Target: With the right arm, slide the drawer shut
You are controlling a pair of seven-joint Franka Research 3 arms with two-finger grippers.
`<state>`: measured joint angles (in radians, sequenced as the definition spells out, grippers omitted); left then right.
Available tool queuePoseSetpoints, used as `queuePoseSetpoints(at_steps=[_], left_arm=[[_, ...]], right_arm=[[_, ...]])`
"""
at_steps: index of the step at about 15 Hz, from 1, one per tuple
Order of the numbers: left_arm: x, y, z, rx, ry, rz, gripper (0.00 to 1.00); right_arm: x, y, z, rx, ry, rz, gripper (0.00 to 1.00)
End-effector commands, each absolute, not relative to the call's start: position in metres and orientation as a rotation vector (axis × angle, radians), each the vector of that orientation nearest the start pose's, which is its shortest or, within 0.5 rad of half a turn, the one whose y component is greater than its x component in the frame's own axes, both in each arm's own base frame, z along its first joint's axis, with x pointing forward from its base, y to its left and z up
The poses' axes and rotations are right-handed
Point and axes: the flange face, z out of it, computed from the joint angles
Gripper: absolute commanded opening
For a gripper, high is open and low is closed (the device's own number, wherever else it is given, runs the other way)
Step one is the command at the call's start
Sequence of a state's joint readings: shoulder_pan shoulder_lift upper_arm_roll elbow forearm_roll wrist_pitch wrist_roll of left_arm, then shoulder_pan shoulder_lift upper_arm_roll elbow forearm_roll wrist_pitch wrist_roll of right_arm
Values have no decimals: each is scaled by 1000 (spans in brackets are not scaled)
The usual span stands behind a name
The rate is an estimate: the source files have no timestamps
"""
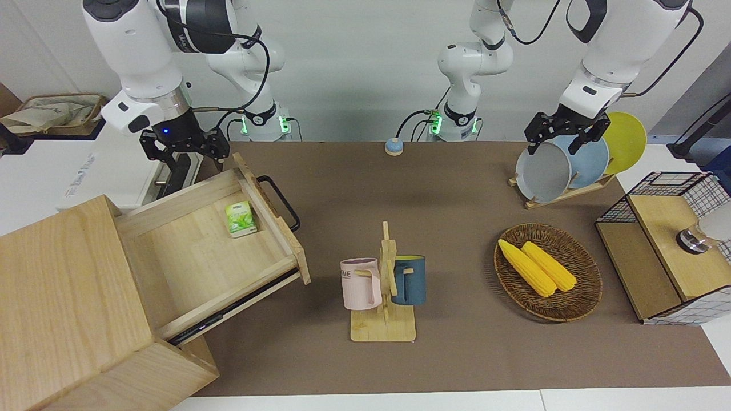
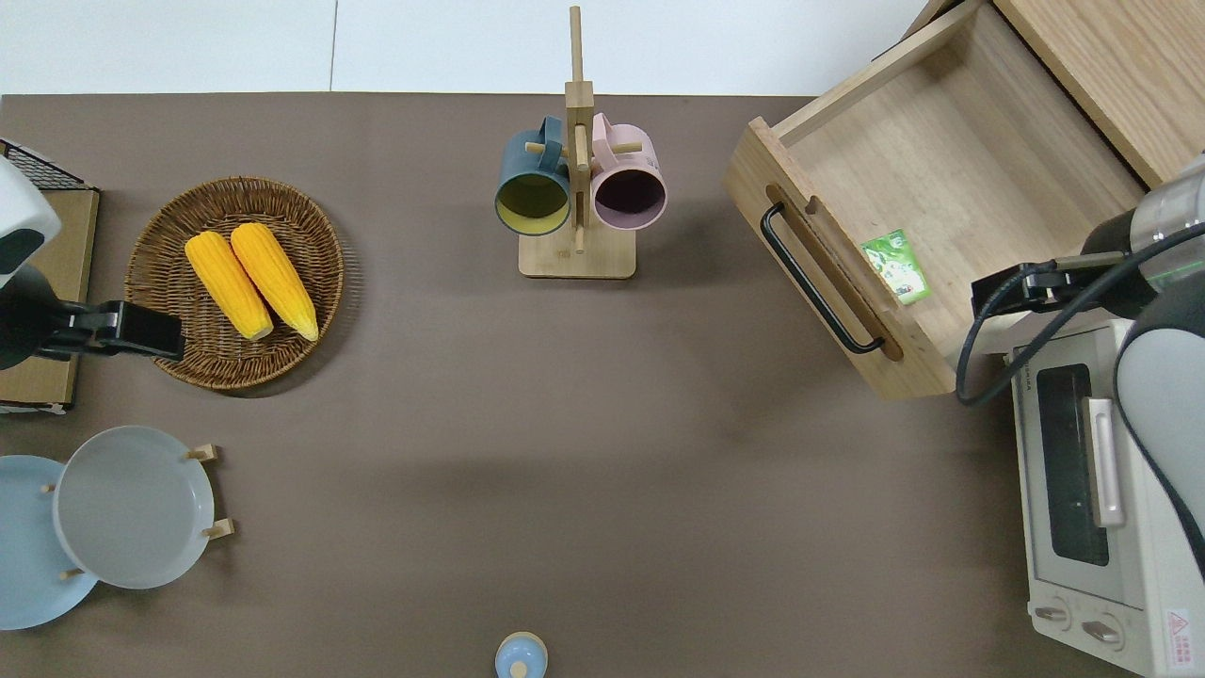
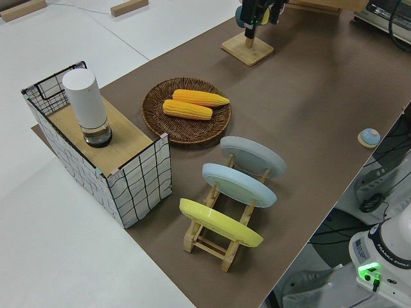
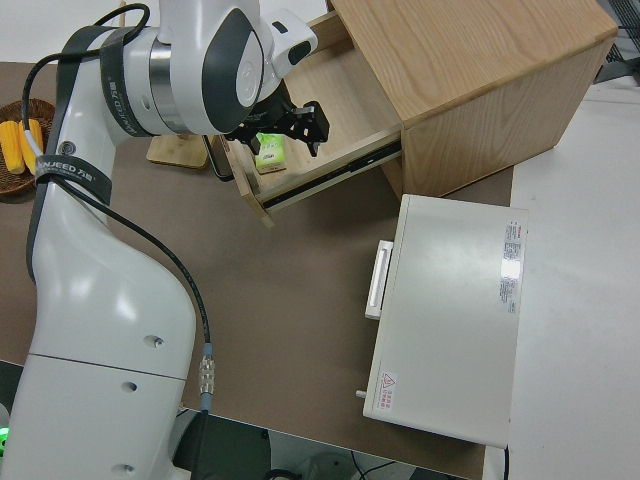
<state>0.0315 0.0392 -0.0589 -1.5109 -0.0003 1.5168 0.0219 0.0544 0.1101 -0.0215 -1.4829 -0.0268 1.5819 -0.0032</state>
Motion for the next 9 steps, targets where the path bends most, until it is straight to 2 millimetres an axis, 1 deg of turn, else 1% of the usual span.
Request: queuePoseSetpoints(at_steps=[1,4,9], left_arm=[[563,-13,629,-3126,94,62,993],[563,-13,629,-3126,92,62,993],[563,-13,629,-3126,94,62,993]], right_arm=[[589,16,608,-3176,-54,-1,987],[589,13,607,-3170,-49,2,987],[589,17,607,-3184,-65,4,985]])
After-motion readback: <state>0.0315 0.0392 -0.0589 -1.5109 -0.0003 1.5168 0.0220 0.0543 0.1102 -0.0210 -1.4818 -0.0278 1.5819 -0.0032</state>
